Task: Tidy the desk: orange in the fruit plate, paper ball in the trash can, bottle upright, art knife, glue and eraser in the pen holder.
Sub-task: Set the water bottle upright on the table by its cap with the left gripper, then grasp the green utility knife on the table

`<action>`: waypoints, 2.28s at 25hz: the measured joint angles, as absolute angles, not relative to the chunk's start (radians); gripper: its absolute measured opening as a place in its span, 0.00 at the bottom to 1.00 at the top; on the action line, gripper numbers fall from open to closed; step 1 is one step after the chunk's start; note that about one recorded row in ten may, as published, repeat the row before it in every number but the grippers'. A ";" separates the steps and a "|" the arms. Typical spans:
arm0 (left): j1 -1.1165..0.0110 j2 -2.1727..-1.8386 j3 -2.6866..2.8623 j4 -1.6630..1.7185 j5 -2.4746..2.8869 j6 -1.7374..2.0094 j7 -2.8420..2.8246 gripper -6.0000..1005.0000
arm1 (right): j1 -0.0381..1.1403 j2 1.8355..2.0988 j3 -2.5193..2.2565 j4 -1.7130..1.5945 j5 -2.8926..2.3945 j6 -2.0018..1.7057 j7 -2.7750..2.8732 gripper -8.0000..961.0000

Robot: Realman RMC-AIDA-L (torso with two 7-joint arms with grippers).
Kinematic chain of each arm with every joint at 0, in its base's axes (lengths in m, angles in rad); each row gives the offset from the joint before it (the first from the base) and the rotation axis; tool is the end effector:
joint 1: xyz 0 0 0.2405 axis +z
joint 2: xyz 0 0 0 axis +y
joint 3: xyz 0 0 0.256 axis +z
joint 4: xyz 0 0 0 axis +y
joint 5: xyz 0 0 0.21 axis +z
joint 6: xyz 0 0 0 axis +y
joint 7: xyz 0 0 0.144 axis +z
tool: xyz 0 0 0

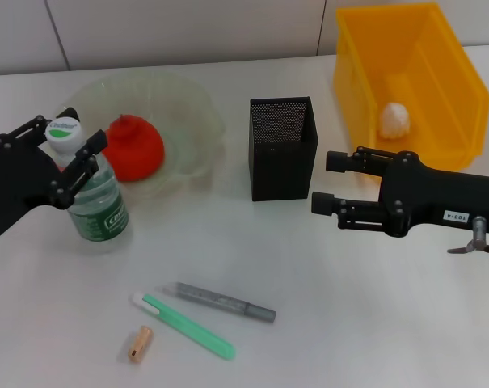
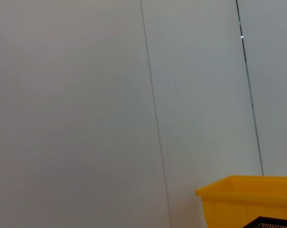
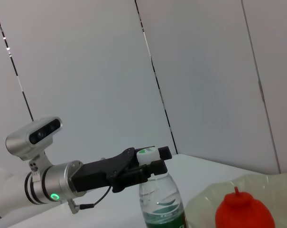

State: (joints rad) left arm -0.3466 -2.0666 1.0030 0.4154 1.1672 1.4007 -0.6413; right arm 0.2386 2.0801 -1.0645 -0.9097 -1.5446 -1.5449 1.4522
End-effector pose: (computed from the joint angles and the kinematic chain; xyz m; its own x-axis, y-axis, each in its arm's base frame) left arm -0.2908 0.3102 -0.0005 0.7482 -0.1240 0.6517 0.4018 -0.6970 -0.5939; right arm 0.2538 0.2875 0.0157 0.7023 -0.2823 -0.6535 -0.4732 -0.8709 -0.1324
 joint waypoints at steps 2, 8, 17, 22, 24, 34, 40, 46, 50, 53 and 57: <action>-0.347 -2.067 1.000 0.416 1.167 1.400 -0.642 0.47 | 0.239 2.080 -1.065 -0.908 -1.543 -1.546 1.452 0.81; -0.346 -2.067 1.000 0.415 1.168 1.392 -0.642 0.48 | 0.239 2.080 -1.065 -0.908 -1.542 -1.546 1.453 0.81; -0.347 -2.068 1.004 0.403 1.170 1.385 -0.610 0.48 | 0.239 2.080 -1.065 -0.908 -1.541 -1.546 1.453 0.81; -0.347 -2.070 1.002 0.401 1.167 1.381 -0.607 0.48 | 0.239 2.080 -1.065 -0.908 -1.541 -1.546 1.453 0.81; -0.347 -2.069 1.001 0.399 1.166 1.381 -0.606 0.48 | 0.239 2.080 -1.065 -0.908 -1.541 -1.546 1.453 0.81; -0.348 -2.069 0.991 0.391 1.168 1.376 -0.606 0.58 | 0.239 2.079 -1.065 -0.908 -1.542 -1.546 1.462 0.81; -0.348 -2.069 0.991 0.391 1.168 1.380 -0.614 0.74 | 0.239 2.079 -1.065 -0.908 -1.542 -1.547 1.463 0.81; -0.348 -2.068 0.991 0.392 1.167 1.412 -0.637 0.79 | 0.239 2.079 -1.065 -0.908 -1.542 -1.551 1.463 0.81; -0.346 -2.067 0.989 0.402 1.163 1.452 -0.693 0.80 | 0.235 2.080 -1.065 -0.908 -1.542 -1.552 1.463 0.81; -0.344 -2.065 0.975 0.413 1.153 1.512 -0.754 0.80 | 0.232 2.080 -1.064 -0.908 -1.542 -1.552 1.463 0.81; -0.344 -2.065 0.945 0.416 1.151 1.577 -0.812 0.80 | 0.232 2.080 -1.063 -0.908 -1.542 -1.552 1.463 0.81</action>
State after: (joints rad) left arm -0.3444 -2.0650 0.9446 0.4160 1.1513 1.5773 -0.8120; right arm 0.2316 2.0801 -1.0631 -0.9082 -1.5416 -1.5525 1.4634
